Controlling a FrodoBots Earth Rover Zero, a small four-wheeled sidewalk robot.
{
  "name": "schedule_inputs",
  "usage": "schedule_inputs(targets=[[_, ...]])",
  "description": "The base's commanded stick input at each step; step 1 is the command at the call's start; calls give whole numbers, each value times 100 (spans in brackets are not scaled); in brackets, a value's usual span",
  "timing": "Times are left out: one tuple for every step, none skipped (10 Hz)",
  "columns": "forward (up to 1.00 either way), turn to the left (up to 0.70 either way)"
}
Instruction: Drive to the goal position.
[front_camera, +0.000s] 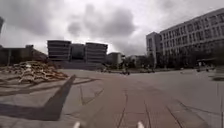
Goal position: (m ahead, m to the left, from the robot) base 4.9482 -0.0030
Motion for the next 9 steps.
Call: schedule_inputs(targets=[[100, 0], [100, 0], [99, 0], [99, 0], [99, 0], [99, 0], [98, 0], [98, 0], [99, 0]])
